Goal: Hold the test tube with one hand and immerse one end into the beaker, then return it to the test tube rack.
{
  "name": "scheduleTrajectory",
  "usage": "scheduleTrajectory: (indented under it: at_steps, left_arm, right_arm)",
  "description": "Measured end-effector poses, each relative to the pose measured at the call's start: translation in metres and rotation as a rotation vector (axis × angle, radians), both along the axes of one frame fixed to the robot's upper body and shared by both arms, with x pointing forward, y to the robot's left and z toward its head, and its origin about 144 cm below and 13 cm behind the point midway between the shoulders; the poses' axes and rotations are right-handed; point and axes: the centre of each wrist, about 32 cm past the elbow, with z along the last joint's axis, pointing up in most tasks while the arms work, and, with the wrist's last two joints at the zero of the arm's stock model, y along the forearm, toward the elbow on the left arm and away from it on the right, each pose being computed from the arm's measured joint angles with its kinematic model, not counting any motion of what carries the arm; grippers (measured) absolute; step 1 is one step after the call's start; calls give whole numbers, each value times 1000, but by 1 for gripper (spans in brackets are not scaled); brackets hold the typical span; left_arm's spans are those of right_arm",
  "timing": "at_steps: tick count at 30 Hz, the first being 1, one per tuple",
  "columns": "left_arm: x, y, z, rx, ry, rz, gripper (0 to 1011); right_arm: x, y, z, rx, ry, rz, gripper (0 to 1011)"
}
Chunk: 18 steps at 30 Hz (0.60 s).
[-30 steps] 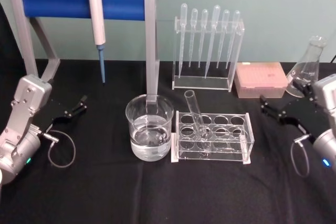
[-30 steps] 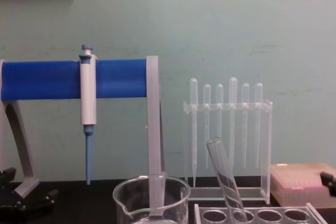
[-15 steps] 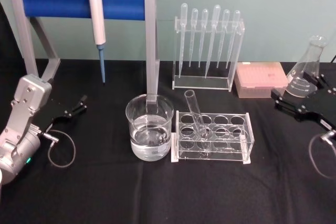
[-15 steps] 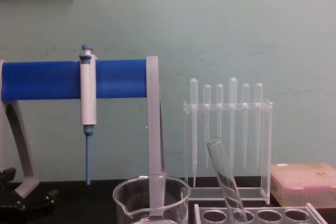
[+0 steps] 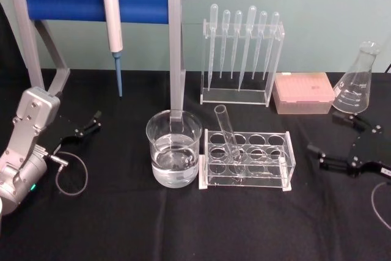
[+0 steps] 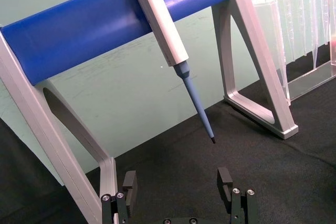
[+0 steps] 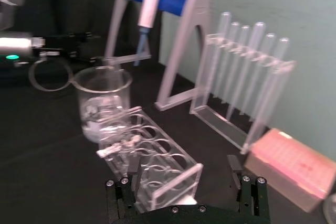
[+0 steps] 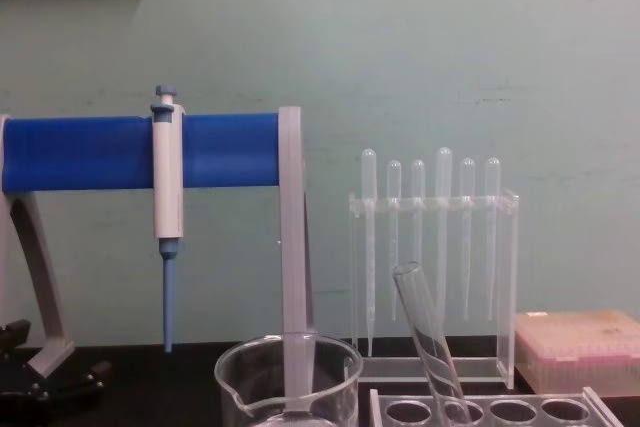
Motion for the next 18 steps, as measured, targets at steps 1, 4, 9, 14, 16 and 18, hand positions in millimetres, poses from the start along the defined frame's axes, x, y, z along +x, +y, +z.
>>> scheduleTrajectory:
  at_steps: [1, 4, 9, 14, 16, 18]
  left_arm:
    - [0, 0, 0, 0, 0, 0, 1000]
    - [0, 0, 0, 0, 0, 0, 1000]
    - [0, 0, 0, 0, 0, 0, 1000]
    - [0, 0, 0, 0, 0, 0, 1000]
    - [0, 0, 0, 0, 0, 0, 1000]
    - [0, 0, 0, 0, 0, 0, 1000]
  right_arm:
    - [0, 0, 0, 0, 0, 0, 1010]
    - [3, 1, 0, -2, 13, 51, 1010]
    - [11, 4, -2, 3, 29, 104, 1010]
    - [19, 7, 0, 8, 32, 150, 1010]
    - [21, 8, 2, 15, 35, 163, 1010]
    - [21, 10, 2, 20, 42, 176, 1010]
